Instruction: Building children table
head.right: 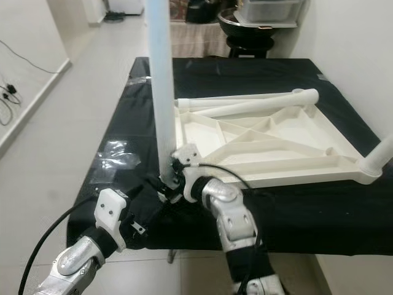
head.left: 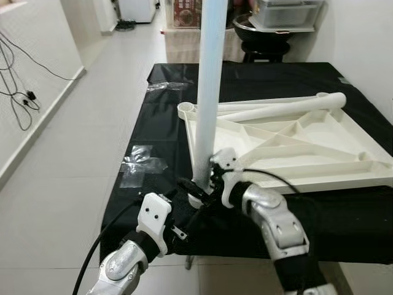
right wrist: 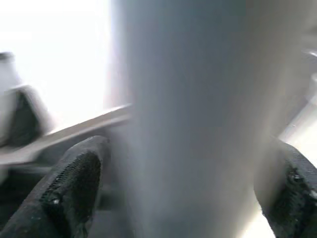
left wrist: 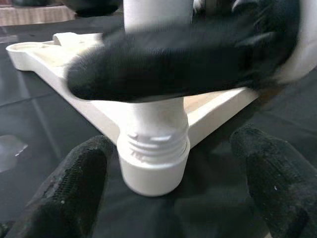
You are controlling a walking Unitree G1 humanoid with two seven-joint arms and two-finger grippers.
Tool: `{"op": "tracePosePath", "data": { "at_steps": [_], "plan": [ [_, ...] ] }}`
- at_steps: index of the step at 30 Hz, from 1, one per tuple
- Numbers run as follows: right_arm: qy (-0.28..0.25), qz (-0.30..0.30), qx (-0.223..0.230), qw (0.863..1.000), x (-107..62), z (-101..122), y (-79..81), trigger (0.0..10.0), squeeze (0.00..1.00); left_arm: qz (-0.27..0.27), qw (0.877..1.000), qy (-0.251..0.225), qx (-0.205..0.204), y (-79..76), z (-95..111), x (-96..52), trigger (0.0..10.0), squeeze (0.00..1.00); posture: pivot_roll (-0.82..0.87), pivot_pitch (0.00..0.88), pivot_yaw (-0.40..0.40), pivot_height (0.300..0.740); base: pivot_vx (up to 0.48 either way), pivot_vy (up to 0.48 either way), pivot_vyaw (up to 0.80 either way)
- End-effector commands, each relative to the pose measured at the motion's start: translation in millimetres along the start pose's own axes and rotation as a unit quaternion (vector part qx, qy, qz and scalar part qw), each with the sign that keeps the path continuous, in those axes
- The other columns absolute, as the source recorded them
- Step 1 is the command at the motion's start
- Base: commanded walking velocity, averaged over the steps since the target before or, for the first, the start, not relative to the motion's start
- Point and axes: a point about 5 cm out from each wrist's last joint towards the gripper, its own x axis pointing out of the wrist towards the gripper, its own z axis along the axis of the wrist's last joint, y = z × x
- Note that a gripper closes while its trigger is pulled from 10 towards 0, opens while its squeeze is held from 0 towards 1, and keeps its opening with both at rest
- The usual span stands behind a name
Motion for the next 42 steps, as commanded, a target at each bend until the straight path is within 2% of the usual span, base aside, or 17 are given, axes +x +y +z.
{"op": "tracePosePath", "data": {
  "at_steps": [1, 4, 10, 11, 13, 14, 21, 26, 30, 31, 32, 33, 34, 36, 38, 39, 42],
  "plan": [
    [0.009, 0.086, -0.021, 0.996, -1.6, 1.3, 1.1, 10.0, 0.0, 0.002, 1.0, 0.012, -0.005, 0.9, -6.3, -1.5, 10.0, 0.0, 0.06, 0.146, -0.024, 0.74, 0.0, 0.0, 0.0],
    [0.015, 0.142, -0.043, 0.989, -3.7, 8.0, -7.1, 10.0, 0.0, 0.003, 1.0, 0.012, -0.005, 0.8, -7.2, -1.5, 10.0, 0.0, 0.07, 0.146, -0.028, 0.74, 0.0, 0.0, 0.0],
    [-0.018, 0.163, -0.004, 0.986, 2.6, 18.5, -26.6, 10.0, 0.0, 0.007, 1.0, 0.013, -0.006, 1.3, -7.8, -3.4, 10.0, 0.0, 0.09, 0.15, -0.031, 0.74, 0.0, 0.0, 0.0],
    [-0.022, 0.174, 0.004, 0.985, 2.6, 18.9, -27.1, 3.5, 0.0, 0.007, 1.0, 0.013, -0.007, 1.4, -7.8, -3.9, 10.0, 0.0, 0.09, 0.152, -0.033, 0.74, 0.0, 0.0, 0.0],
    [-0.024, 0.184, 0.009, 0.983, 2.3, 19.0, -27.5, 3.5, 0.0, 0.007, 1.0, 0.013, -0.007, 1.5, -7.8, -4.1, 10.0, 0.0, 0.09, 0.152, -0.033, 0.74, 0.0, 0.0, 0.0],
    [-0.025, 0.196, 0.015, 0.98, 1.2, 19.1, -27.5, 0.0, 0.0, 0.006, 1.0, 0.013, -0.008, 1.1, -7.8, -4.5, 10.0, 0.0, 0.09, 0.155, -0.032, 0.74, 0.0, 0.0, 0.0],
    [-0.025, 0.2, 0.017, 0.979, -4.3, 16.8, -33.0, 0.0, 0.0, 0.002, 1.0, 0.014, -0.01, -2.0, -7.8, -4.5, 10.0, 0.0, 0.09, 0.163, -0.03, 0.74, 0.0, 0.0, 0.0],
    [-0.029, 0.139, 0.009, 0.99, -10.0, 12.7, -40.4, 0.0, 0.0, 0.001, 1.0, 0.013, -0.012, -3.1, -7.0, -3.8, 10.0, 0.0, 0.08, 0.171, -0.031, 0.74, 0.0, 0.0, 0.0],
    [-0.032, 0.044, 0.01, 0.998, -16.8, 5.4, -40.5, 0.0, 0.0, 0.001, 1.0, 0.012, -0.013, -3.0, -6.2, -3.5, 10.0, 0.0, 0.07, 0.182, -0.03, 0.74, 0.0, 0.0, 0.0],
    [-0.028, -0.031, 0.02, 0.999, -18.9, -2.8, -35.1, 0.0, 0.0, 0.0, 1.0, 0.011, -0.013, -2.6, -5.7, -3.4, 10.0, 0.0, 0.06, 0.185, -0.03, 0.74, 0.0, 0.0, 0.0],
    [-0.008, -0.153, 0.008, 0.988, -20.8, -15.4, -26.6, 0.0, 0.0, -0.001, 1.0, 0.011, -0.013, -1.4, -5.1, -3.5, 10.0, 0.0, 0.04, 0.191, -0.024, 0.74, 0.0, 0.0, 0.0],
    [-0.008, -0.153, 0.008, 0.988, -20.8, -15.4, -26.6, 0.0, 0.0, -0.001, 1.0, 0.011, -0.013, -1.4, -5.1, -3.5, 10.0, 0.0, 0.04, 0.191, -0.024, 0.74, 0.0, 0.0, 0.0],
    [0.004, -0.235, -0.004, 0.972, -24.1, -22.1, -20.9, 0.0, 0.0, -0.001, 1.0, 0.011, -0.013, -0.5, -4.7, -3.7, 10.0, 0.0, 0.04, 0.191, -0.024, 0.74, 0.0, 0.0, 0.0],
    [0.038, -0.228, -0.019, 0.973, -16.2, -39.0, 19.3, 0.0, 0.0, -0.003, 1.0, 0.01, -0.013, 0.9, -3.6, -2.5, 10.0, 0.0, 0.04, 0.191, -0.024, 0.74, 0.0, 0.0, 0.0],
    [0.038, -0.228, -0.019, 0.973, -16.2, -39.0, 19.3, 0.0, 0.0, -0.003, 1.0, 0.01, -0.013, 0.9, -3.6, -2.5, 10.0, 0.0, 0.04, 0.191, -0.024, 0.74, 0.0, 0.0, 0.0],
    [0.049, -0.203, -0.02, 0.978, -11.6, -42.8, 31.2, 0.0, 0.0, -0.004, 1.0, 0.009, -0.012, 1.3, -3.6, -2.2, 10.0, 0.0, 0.04, 0.191, -0.024, 0.74, 0.0, 0.0, 0.0],
    [0.044, -0.214, -0.006, 0.976, -10.2, -42.0, 28.3, 0.0, 0.0, -0.003, 1.0, 0.009, -0.011, 2.1, -3.5, -1.8, 10.0, 0.0, 0.04, 0.182, -0.011, 0.74, 0.0, 0.0, 0.0]
  ]
}}
